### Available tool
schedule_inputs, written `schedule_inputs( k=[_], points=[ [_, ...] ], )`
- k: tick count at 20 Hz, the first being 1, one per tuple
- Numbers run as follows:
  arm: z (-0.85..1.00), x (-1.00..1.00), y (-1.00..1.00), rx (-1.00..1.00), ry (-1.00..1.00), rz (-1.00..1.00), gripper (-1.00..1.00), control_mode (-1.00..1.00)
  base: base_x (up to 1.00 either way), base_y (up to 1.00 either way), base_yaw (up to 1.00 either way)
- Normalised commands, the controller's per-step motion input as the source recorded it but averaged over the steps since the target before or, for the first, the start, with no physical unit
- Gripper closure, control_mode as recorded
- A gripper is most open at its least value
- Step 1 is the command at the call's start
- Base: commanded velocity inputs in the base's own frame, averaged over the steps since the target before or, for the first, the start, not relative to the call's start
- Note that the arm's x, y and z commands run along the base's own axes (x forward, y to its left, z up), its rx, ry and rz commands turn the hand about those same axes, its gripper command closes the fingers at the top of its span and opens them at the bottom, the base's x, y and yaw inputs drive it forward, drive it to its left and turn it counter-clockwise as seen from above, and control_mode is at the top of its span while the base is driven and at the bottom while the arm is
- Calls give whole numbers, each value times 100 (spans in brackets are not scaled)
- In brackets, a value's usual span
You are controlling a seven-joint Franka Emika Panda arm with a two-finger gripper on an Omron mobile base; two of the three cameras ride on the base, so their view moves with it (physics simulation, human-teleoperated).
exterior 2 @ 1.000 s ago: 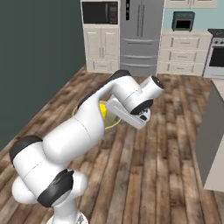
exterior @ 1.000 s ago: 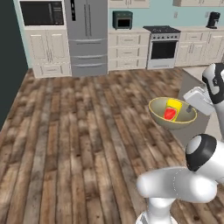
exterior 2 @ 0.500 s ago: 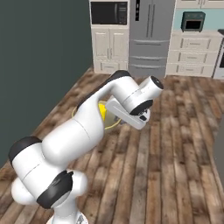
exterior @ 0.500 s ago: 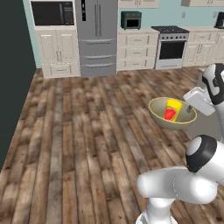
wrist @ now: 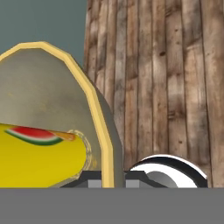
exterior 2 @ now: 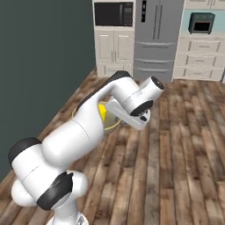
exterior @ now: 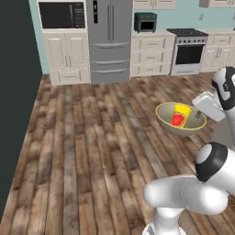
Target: Place the cup inside the bowl on the dining table and move the bowl to any counter.
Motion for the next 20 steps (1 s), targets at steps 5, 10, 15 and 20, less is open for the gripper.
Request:
schedule_inputs(
  k=[5, 10, 15, 20],
  points=[
    [0, 0, 0, 0, 0, 0, 100, 100, 76, 36, 0],
    [0, 0, 0, 0, 0, 0, 100, 100, 77, 25, 0],
    [0, 0, 0, 0, 0, 0, 100, 100, 73, 19, 0],
    [0, 0, 0, 0, 0, 0, 100, 100, 76, 16, 0]
  ],
)
